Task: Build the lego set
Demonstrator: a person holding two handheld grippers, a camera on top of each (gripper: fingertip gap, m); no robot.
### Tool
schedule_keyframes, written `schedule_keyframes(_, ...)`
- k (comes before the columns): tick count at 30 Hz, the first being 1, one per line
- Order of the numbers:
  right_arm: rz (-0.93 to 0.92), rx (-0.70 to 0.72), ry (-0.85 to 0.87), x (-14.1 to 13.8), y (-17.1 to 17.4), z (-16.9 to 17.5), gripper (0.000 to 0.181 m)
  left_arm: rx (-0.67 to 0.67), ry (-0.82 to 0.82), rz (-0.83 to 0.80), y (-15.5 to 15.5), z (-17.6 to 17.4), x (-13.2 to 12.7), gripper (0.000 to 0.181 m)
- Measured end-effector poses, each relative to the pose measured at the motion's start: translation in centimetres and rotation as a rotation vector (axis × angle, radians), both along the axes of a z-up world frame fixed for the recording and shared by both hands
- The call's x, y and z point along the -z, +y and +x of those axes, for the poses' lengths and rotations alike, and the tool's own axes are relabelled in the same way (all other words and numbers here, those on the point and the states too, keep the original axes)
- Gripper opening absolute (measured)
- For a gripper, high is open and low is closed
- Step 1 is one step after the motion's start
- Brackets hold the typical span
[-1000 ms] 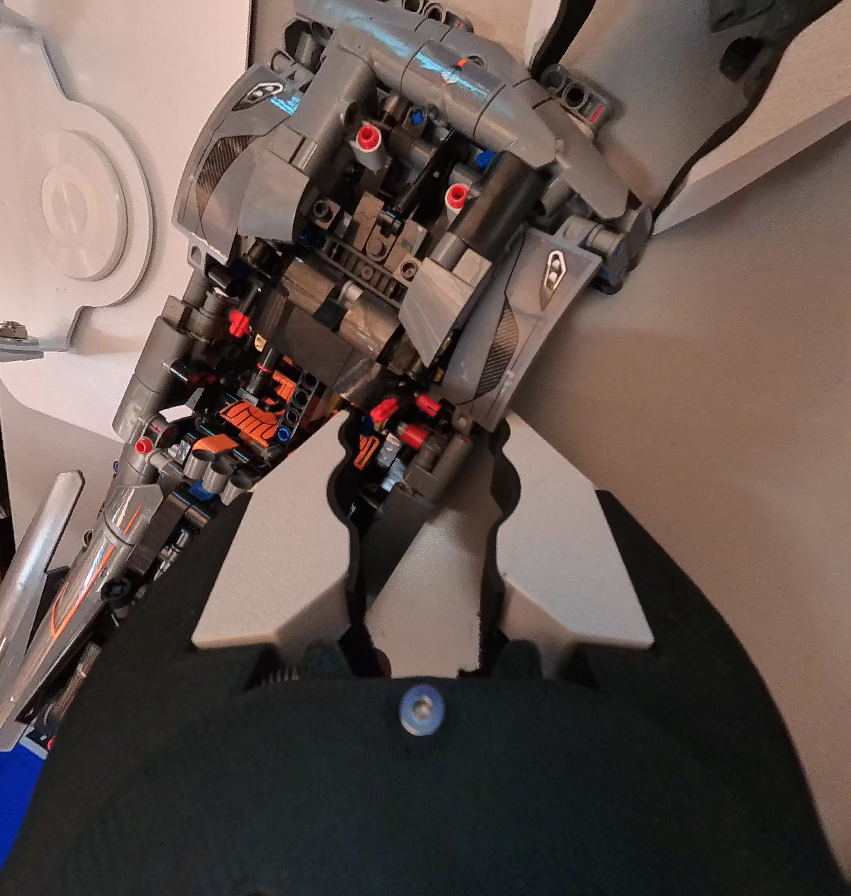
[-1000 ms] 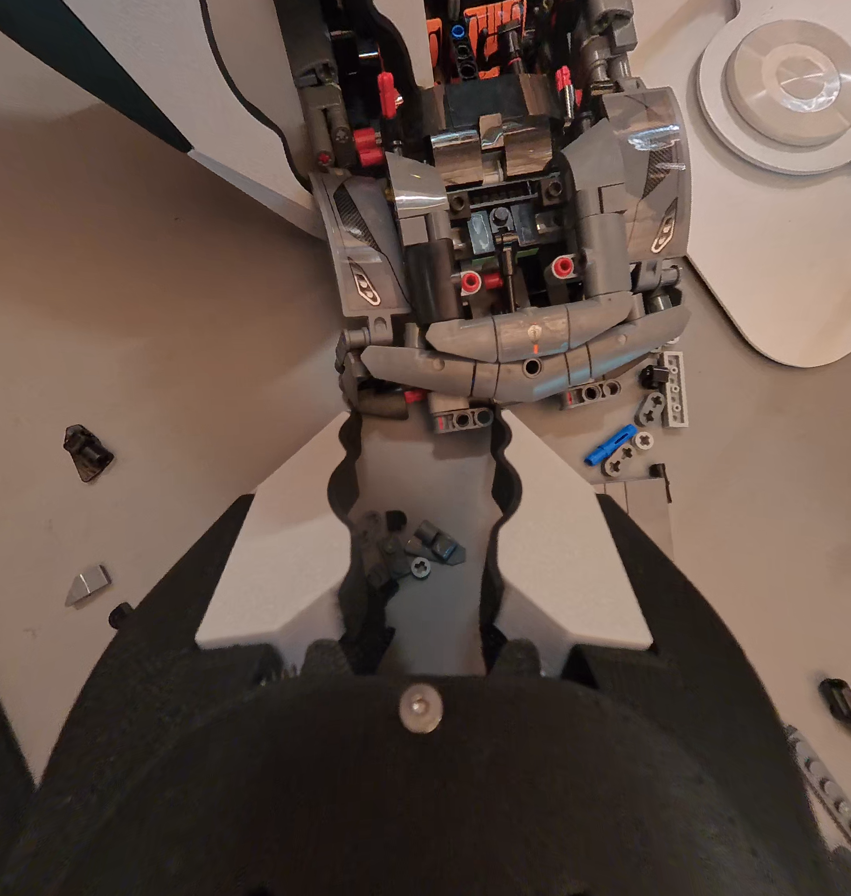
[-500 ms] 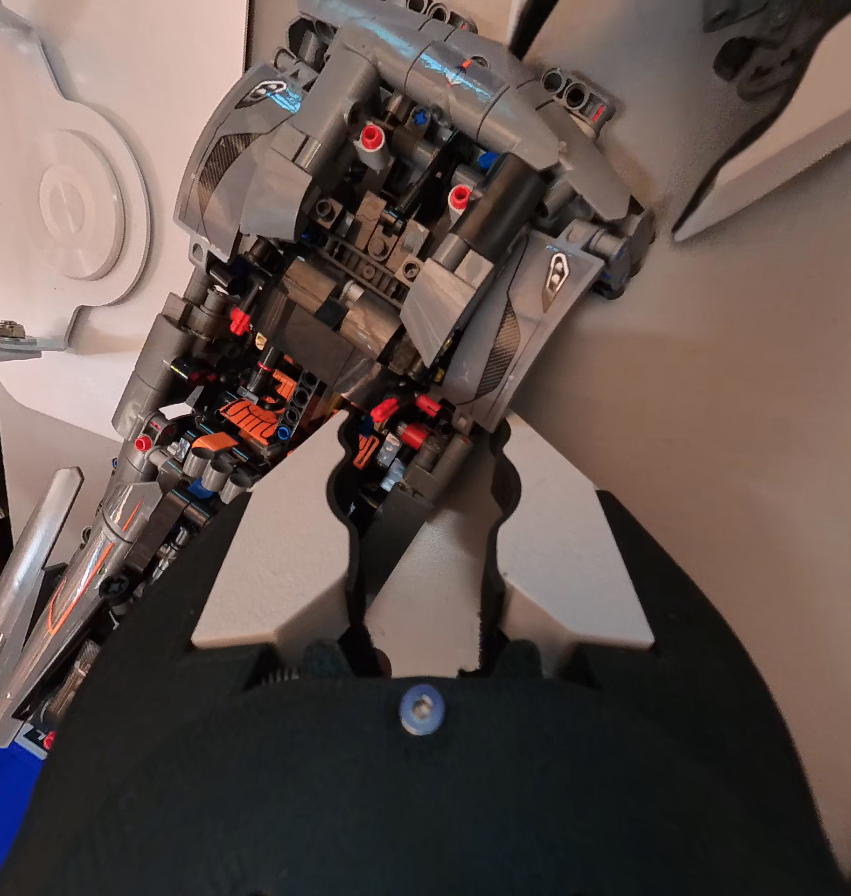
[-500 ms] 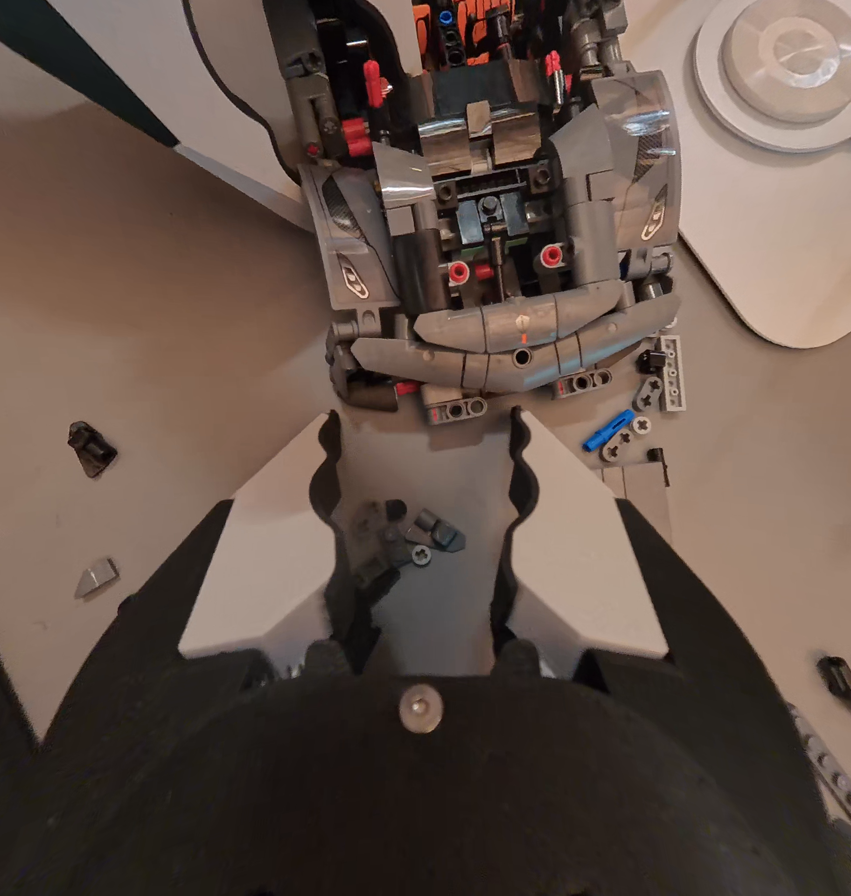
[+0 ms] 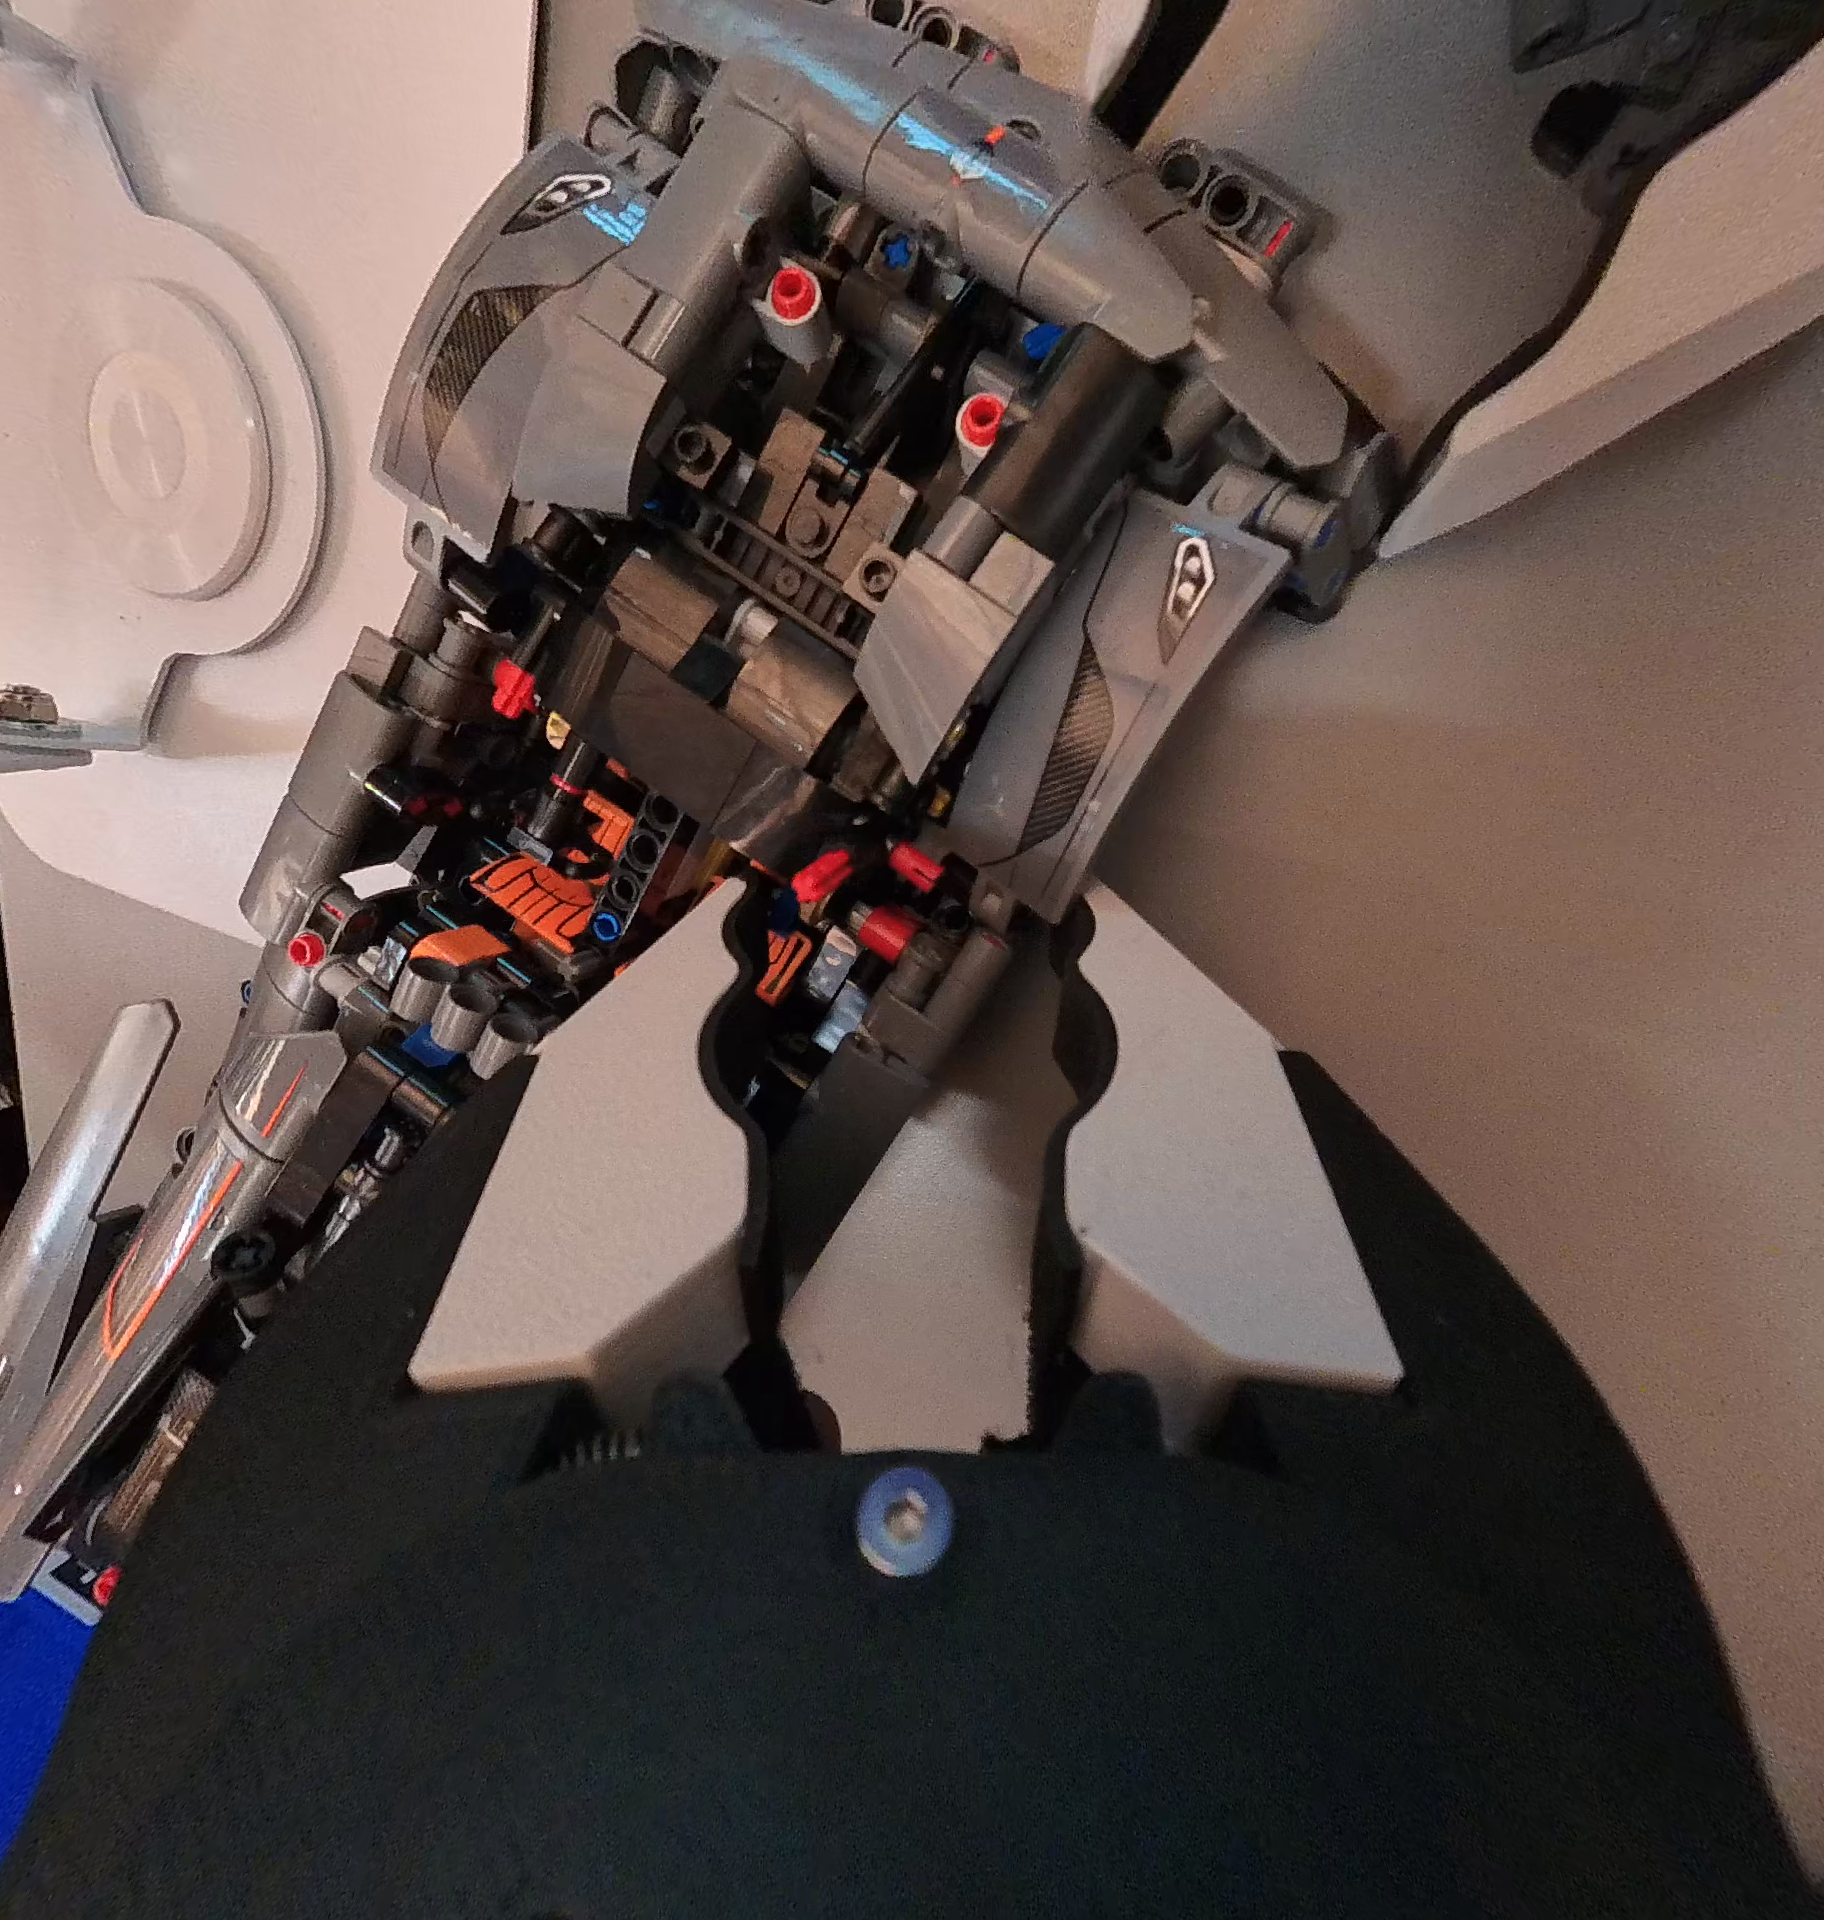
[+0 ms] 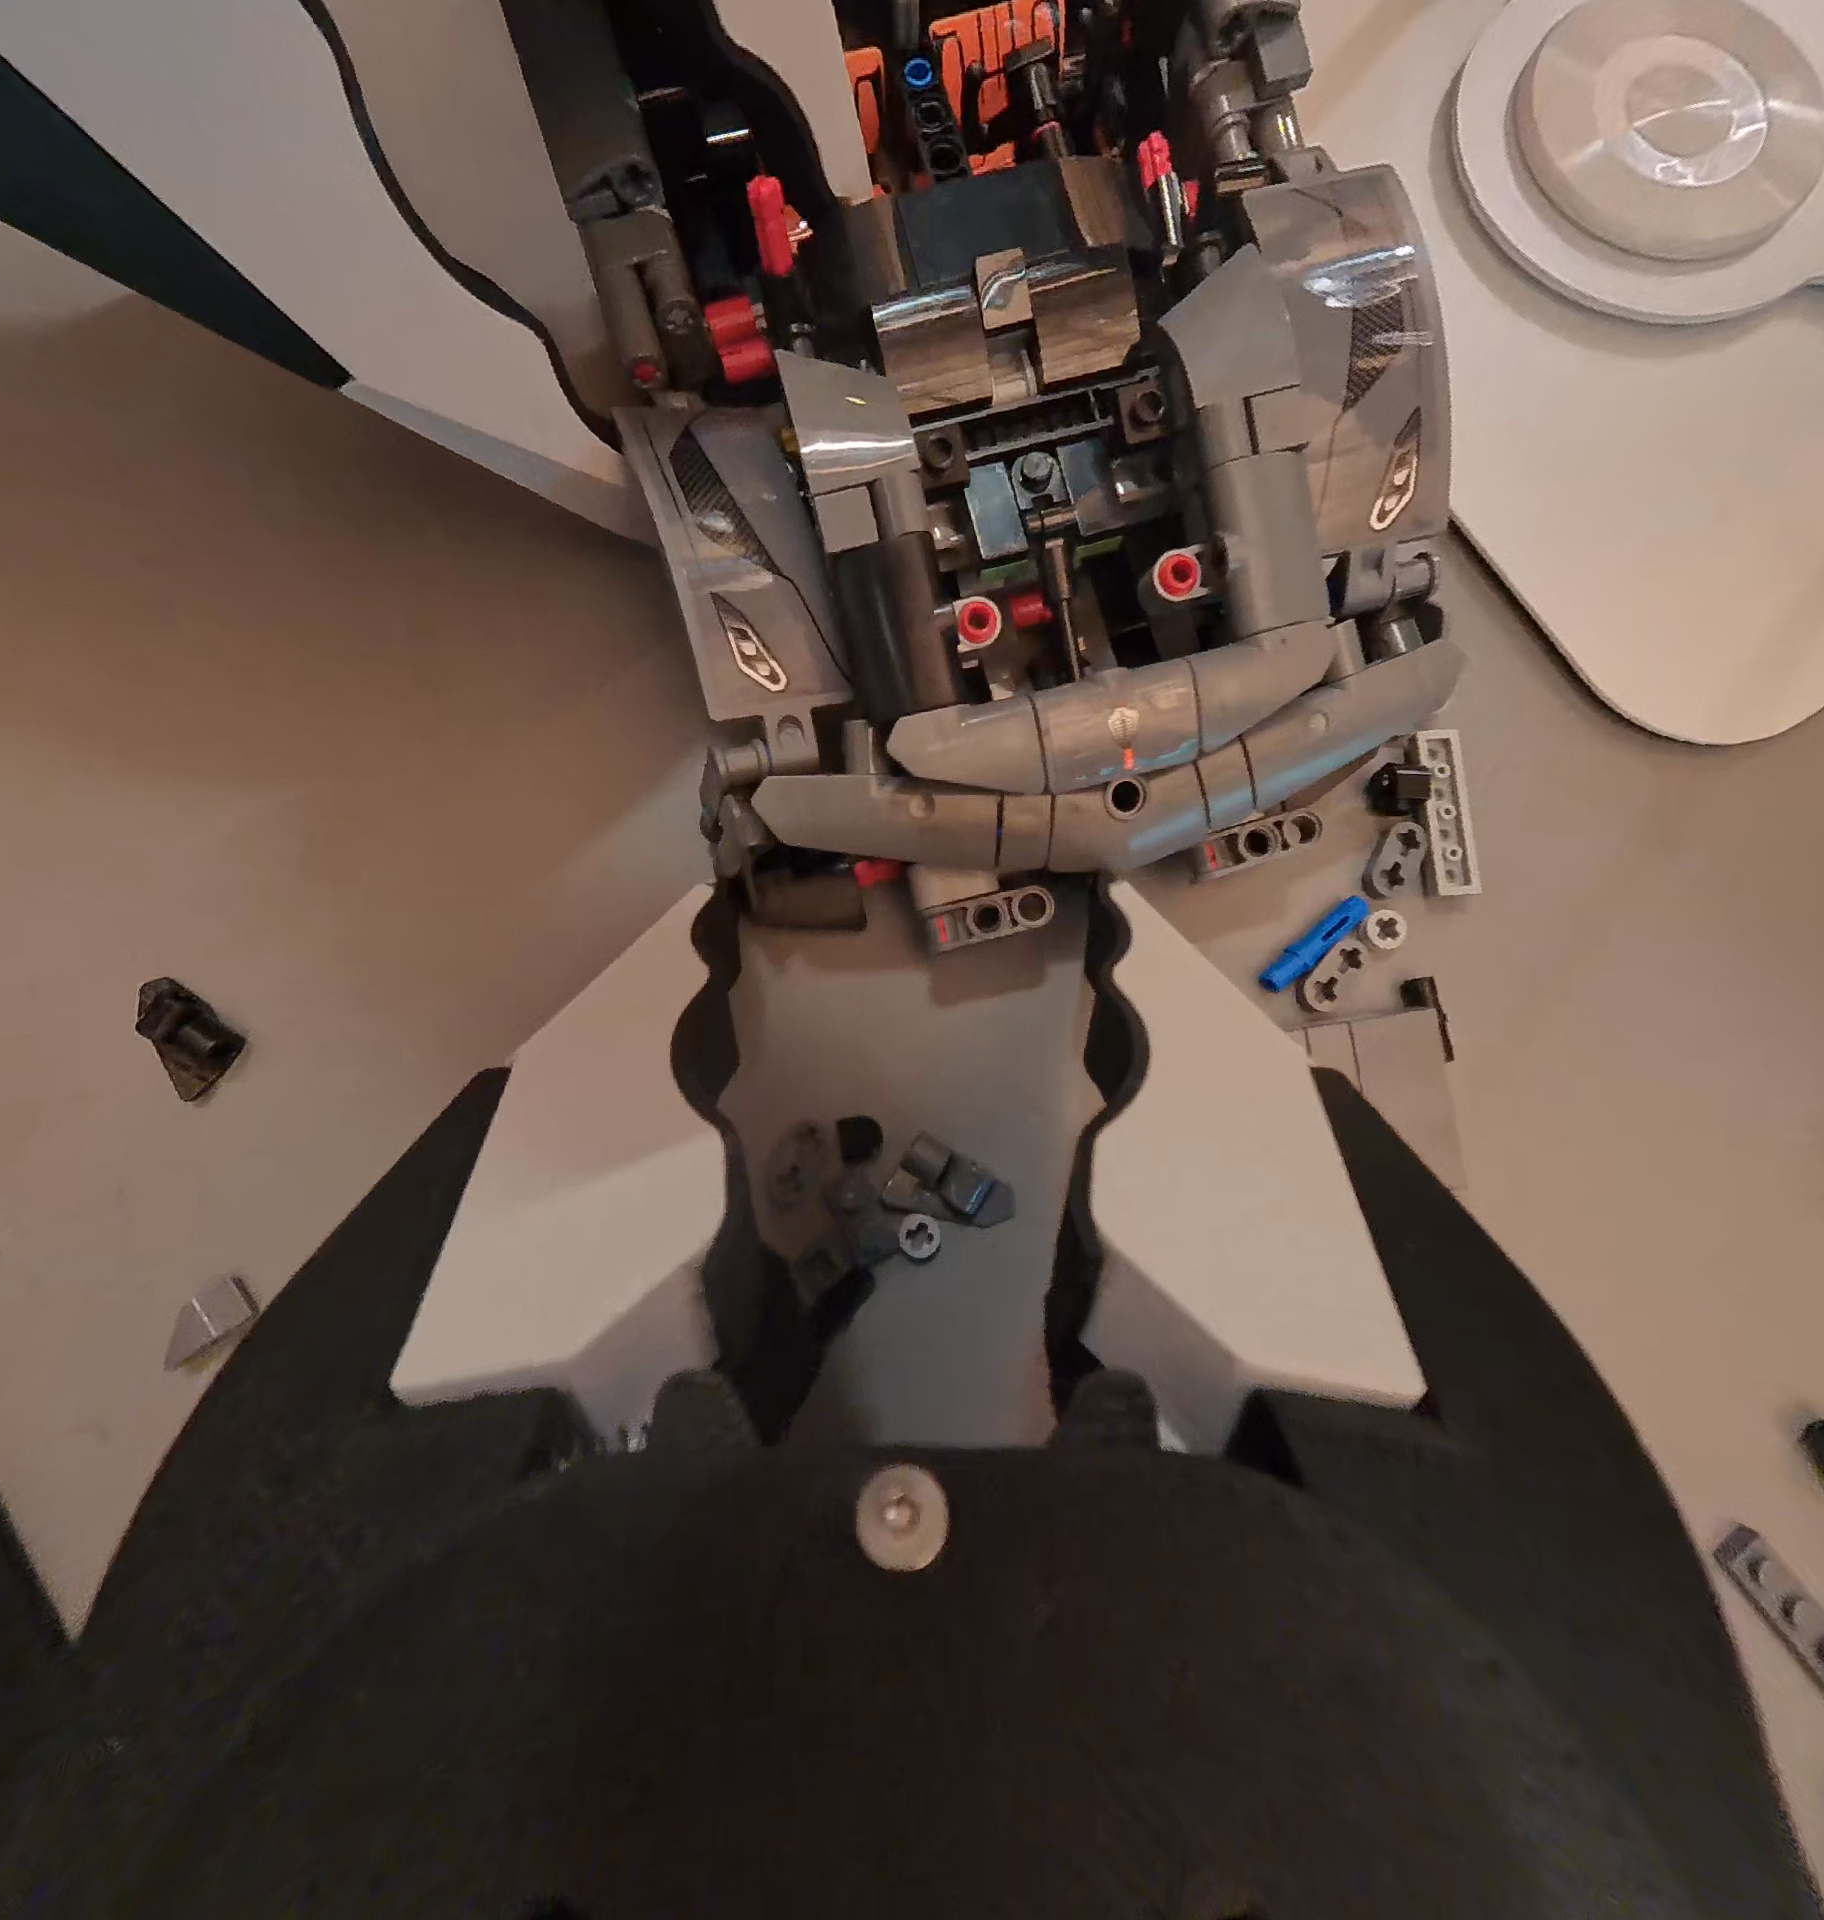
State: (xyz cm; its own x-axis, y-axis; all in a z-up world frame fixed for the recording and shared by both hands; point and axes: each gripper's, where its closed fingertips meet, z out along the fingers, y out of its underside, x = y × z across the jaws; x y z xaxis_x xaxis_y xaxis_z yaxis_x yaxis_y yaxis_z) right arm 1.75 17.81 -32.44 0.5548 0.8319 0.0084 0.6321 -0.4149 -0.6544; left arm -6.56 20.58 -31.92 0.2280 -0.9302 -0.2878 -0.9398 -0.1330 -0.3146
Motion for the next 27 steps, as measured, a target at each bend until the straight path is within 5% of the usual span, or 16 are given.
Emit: schedule_keyframes(27, -0.009, -0.053, 0.007, 0.07, 0.38, -0.07, 0.056, -0.005, 0.002, -0.003, 0.23, -0.2, 0.0, 0.052)
